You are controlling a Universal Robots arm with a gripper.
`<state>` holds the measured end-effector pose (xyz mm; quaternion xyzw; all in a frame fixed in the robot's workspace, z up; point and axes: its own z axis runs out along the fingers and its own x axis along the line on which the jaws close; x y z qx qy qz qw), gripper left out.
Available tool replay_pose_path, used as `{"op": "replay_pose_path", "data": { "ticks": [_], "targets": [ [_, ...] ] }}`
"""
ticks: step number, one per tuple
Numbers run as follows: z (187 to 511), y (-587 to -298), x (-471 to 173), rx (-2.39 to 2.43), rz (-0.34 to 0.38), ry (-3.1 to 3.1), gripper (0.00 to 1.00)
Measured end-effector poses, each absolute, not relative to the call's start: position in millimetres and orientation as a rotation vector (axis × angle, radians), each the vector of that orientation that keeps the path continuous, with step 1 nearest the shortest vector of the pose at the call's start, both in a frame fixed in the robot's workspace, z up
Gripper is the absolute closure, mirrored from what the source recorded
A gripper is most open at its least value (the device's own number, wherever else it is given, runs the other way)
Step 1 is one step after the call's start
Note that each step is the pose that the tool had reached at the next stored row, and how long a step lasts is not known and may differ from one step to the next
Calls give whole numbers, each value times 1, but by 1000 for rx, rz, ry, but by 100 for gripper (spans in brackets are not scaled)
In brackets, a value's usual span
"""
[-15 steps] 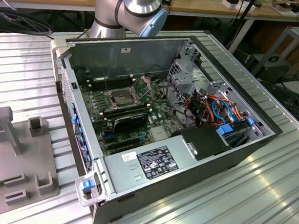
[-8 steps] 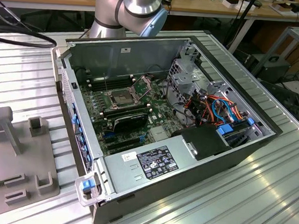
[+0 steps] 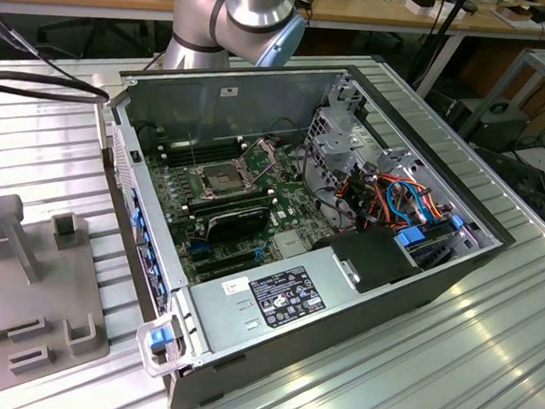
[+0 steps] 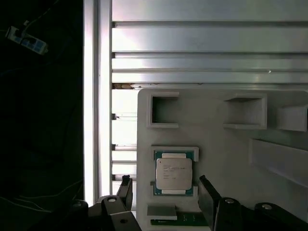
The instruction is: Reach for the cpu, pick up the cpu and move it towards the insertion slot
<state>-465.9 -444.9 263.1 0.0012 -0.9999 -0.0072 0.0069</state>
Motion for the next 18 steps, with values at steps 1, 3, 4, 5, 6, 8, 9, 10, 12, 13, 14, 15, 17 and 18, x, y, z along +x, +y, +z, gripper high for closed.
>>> {"op": "replay_pose_path", "data": {
  "ticks": [1,3,4,5,6,8,9,10,12,13,14,15,17,18],
  "targets": [
    [261,-445,-466,4,-23,-3128,34],
    [257,-446,-466,4,-23,-3128,34],
    [255,-446,-466,4,-23,-3128,34],
    [254,-446,-466,4,-23,-3128,34],
    [252,-447,-466,4,-23,-3128,34],
    [248,-447,-466,4,-23,-3128,34],
    [246,-448,-466,4,-23,-3128,34],
    [244,-448,-466,4,-23,-3128,34],
    [240,-450,-466,4,-22,-3128,34],
    [238,-451,-466,4,-23,-3128,34],
    [236,-451,-465,4,-23,-3128,34],
    [235,-451,-465,4,-23,-3128,34],
    [231,-451,-464,3,-23,-3128,34],
    [229,-451,-463,3,-23,-3128,34]
  ]
}}
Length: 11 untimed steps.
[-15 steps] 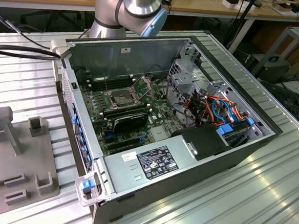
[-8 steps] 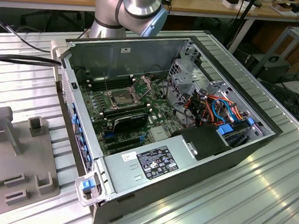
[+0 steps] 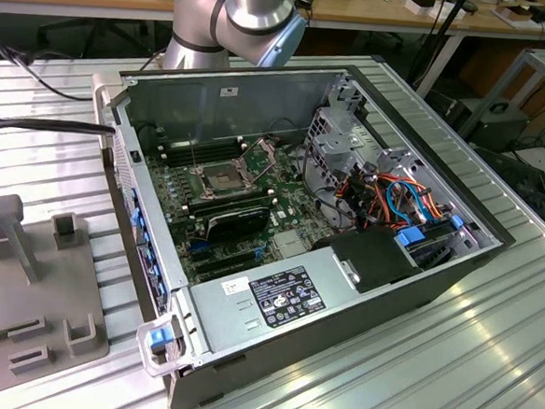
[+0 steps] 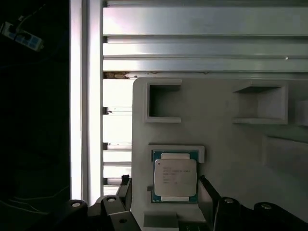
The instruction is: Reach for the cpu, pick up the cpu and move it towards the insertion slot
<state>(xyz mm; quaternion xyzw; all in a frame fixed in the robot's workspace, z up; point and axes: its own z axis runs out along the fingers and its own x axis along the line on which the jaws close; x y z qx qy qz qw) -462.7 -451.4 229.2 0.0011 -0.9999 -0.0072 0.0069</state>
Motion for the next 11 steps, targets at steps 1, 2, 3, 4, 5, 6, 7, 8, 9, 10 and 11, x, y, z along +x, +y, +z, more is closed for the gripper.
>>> {"op": "replay_pose_path", "data": {
  "ticks": [1,2,3,4,5,6,7,8,9,10,11],
  "targets": [
    [227,-451,-462,3,-23,-3128,34],
    [225,-451,-462,3,-22,-3128,34],
    [223,-451,-461,2,-22,-3128,34],
    [221,-451,-460,2,-22,-3128,34],
    [219,-451,-459,2,-22,-3128,34],
    [217,-451,-459,1,-22,-3128,34],
    [216,-451,-458,-1,-22,-3128,34],
    [214,-451,-457,-12,-22,-3128,34],
    [214,-451,-457,-13,-22,-3128,34],
    [214,-451,-457,-13,-22,-3127,34],
    [214,-451,-457,-13,-22,-3127,34]
  ]
}}
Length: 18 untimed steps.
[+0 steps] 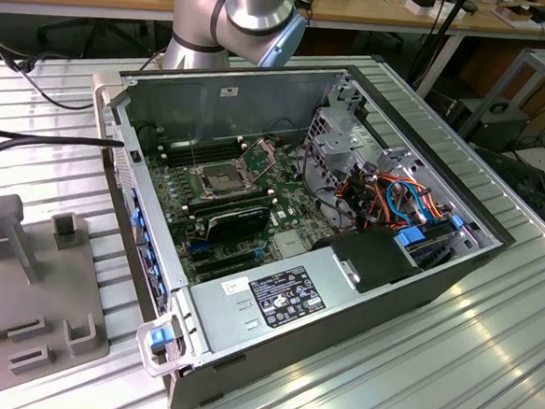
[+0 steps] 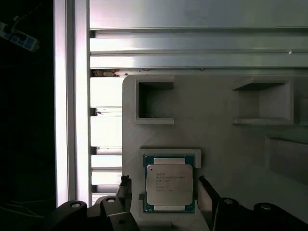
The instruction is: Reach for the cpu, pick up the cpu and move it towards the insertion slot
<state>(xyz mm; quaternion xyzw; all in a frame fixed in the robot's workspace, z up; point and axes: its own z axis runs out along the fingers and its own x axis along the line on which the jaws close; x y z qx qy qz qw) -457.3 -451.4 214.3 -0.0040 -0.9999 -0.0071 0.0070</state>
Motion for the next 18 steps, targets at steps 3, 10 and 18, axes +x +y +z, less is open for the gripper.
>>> {"op": "replay_pose_path", "data": {
  "ticks": [3,10,18],
  "targets": [
    [214,-451,-457,-12,-22,-3128,34],
    [214,-451,-457,-12,-22,-3128,34],
    [210,-451,-457,-13,-22,-3128,34]
  ]
}}
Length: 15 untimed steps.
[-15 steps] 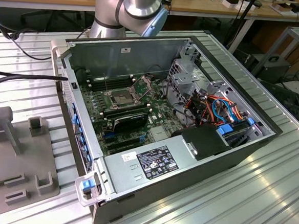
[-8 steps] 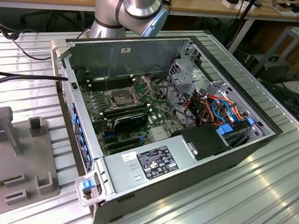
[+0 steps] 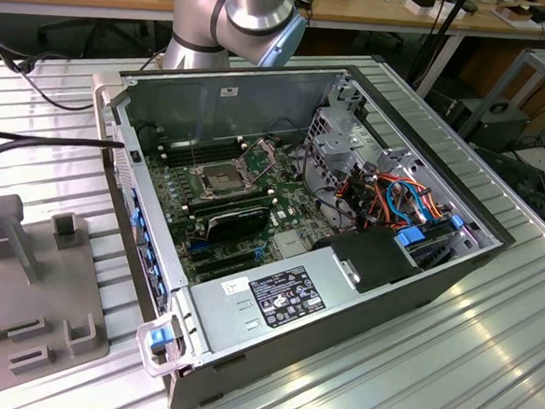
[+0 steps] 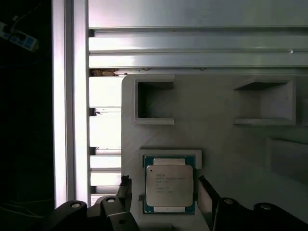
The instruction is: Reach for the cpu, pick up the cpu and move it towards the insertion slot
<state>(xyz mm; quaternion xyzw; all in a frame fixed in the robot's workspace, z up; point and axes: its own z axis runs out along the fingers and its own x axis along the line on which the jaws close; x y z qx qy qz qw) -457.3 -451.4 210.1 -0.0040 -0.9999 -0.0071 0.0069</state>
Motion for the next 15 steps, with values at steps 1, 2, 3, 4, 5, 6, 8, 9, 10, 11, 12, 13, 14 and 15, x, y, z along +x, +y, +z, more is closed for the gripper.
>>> {"op": "replay_pose_path", "data": {
  "ticks": [1,2,3,4,5,6,8,9,10,11,12,13,14,15],
  "targets": [
    [208,-451,-457,-13,-22,-3128,34],
    [206,-451,-457,-13,-22,-3128,34],
    [205,-452,-457,-13,-22,-3128,34],
    [203,-452,-457,-12,-22,-3128,34],
    [201,-452,-456,-12,-22,-3128,34],
    [199,-452,-456,-13,-22,-3127,34],
    [197,-452,-456,-13,-22,-3127,34],
    [196,-452,-456,-13,-22,-3127,34],
    [195,-451,-456,-13,-22,-3127,34],
    [194,-451,-456,-13,-22,-3127,34],
    [193,-452,-456,-13,-22,-3127,34],
    [192,-452,-456,-13,-22,-3127,34],
    [192,-452,-455,-14,-22,-3127,34],
    [191,-452,-455,-14,-22,-3127,34]
  ]
}}
